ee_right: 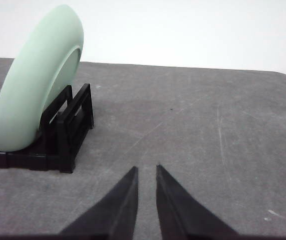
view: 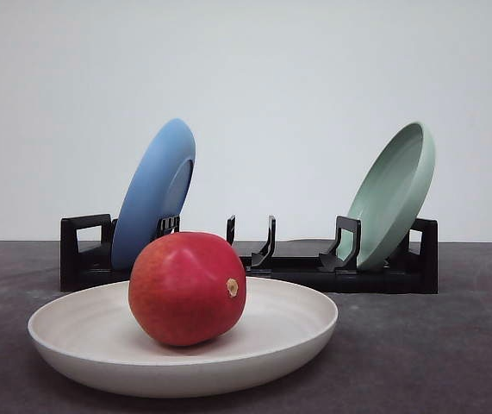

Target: Place pomegranate in white plate

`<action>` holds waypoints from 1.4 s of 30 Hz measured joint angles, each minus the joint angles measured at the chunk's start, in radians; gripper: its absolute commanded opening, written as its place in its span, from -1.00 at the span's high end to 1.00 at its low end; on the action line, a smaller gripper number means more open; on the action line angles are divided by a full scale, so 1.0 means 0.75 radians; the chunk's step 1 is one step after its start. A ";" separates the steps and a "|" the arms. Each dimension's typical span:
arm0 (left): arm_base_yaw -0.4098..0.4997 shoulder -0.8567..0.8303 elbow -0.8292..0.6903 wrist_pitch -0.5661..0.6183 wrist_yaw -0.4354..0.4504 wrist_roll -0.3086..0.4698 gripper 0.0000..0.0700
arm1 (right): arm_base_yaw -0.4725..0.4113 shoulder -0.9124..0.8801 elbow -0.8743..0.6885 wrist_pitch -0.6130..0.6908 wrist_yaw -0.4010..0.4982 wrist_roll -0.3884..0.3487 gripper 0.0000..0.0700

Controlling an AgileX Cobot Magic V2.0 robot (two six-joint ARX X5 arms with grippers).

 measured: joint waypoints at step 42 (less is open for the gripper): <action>0.000 0.000 0.000 0.000 0.000 0.000 0.85 | 0.000 0.000 0.000 0.000 0.000 0.001 0.82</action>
